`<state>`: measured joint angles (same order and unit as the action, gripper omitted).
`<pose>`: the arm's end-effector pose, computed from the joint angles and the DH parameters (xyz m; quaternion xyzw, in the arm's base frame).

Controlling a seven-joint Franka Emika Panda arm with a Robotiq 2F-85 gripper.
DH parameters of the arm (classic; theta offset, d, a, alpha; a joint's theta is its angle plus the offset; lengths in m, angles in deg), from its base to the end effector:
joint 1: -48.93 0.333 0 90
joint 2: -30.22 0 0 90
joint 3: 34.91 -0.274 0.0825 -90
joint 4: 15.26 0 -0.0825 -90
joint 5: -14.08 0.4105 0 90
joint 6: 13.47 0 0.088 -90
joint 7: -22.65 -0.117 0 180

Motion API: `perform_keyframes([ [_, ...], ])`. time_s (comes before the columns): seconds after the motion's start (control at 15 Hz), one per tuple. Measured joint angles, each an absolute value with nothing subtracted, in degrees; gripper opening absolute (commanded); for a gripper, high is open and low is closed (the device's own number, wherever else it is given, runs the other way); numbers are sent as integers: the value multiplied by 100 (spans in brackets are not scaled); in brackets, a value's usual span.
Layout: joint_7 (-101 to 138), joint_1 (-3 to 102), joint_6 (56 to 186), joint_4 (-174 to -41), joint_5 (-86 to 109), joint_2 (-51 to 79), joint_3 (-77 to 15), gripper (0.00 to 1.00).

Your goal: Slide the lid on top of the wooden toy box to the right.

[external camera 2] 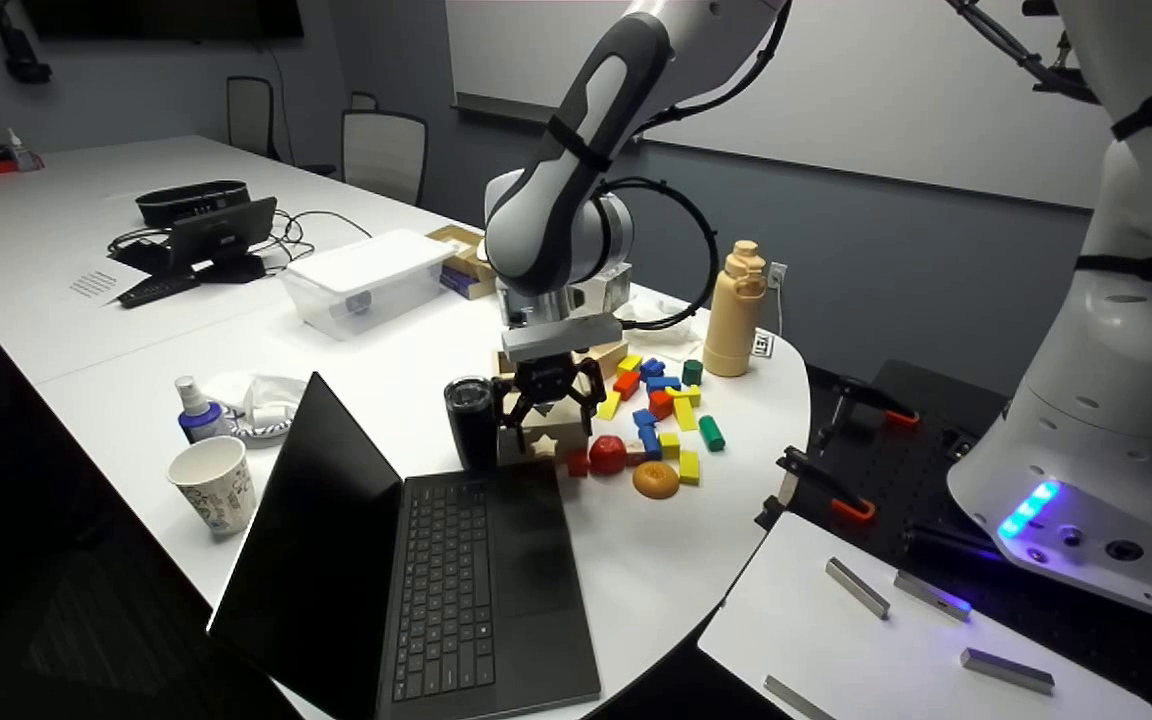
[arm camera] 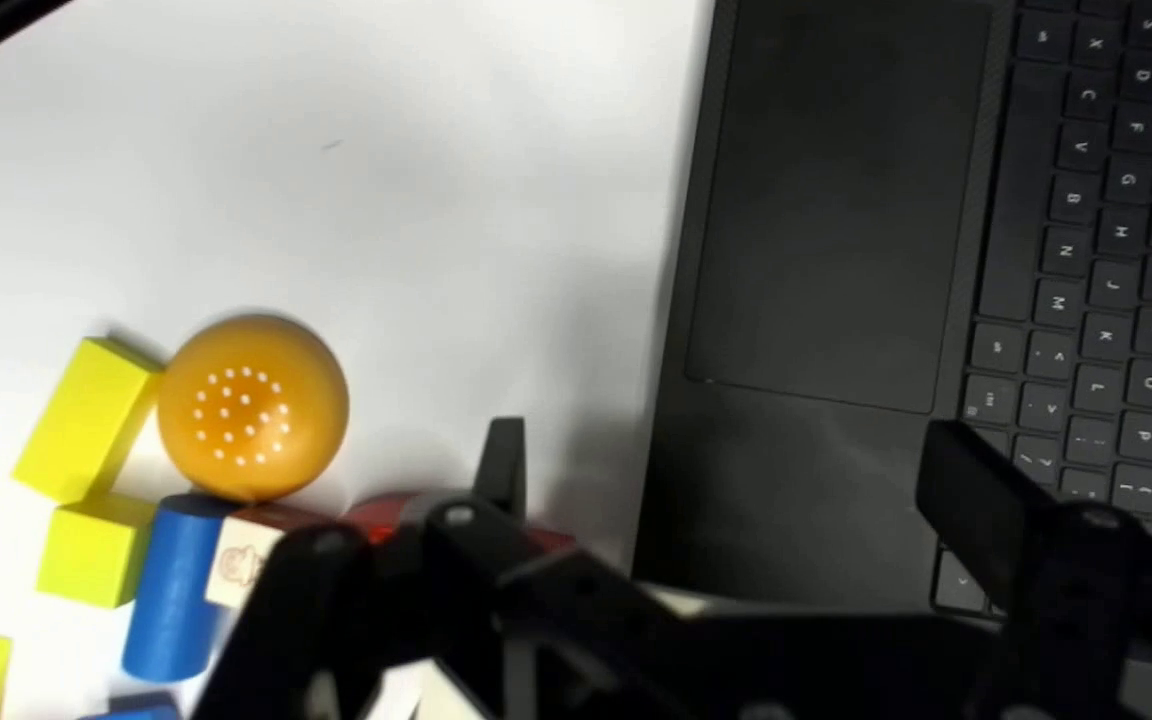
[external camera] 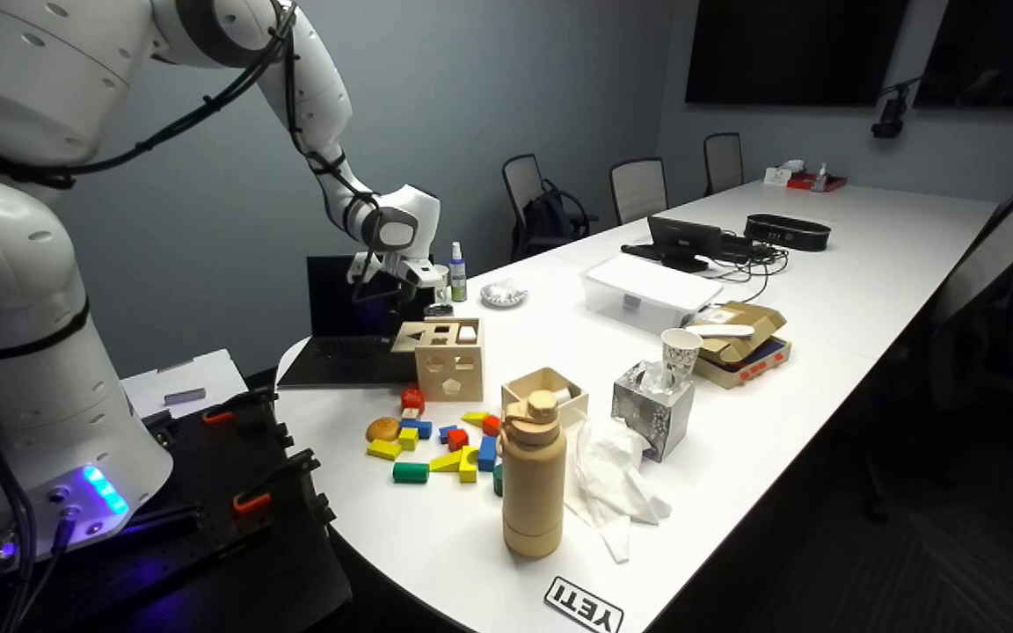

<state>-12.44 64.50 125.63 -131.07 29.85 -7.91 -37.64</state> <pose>0.5148 0.1767 0.0301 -0.9528 0.2594 0.1559 0.0232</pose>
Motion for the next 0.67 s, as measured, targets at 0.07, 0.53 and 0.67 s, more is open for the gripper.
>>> perform_keyframes([
  [0.07,-1366,6495,12554,-13101,2885,-786,-3715,100],
  [0.53,-2098,6705,12552,-12983,2178,-775,-3443,100],
  [0.67,-2231,6746,12549,-12950,2019,-775,-3376,100],
])
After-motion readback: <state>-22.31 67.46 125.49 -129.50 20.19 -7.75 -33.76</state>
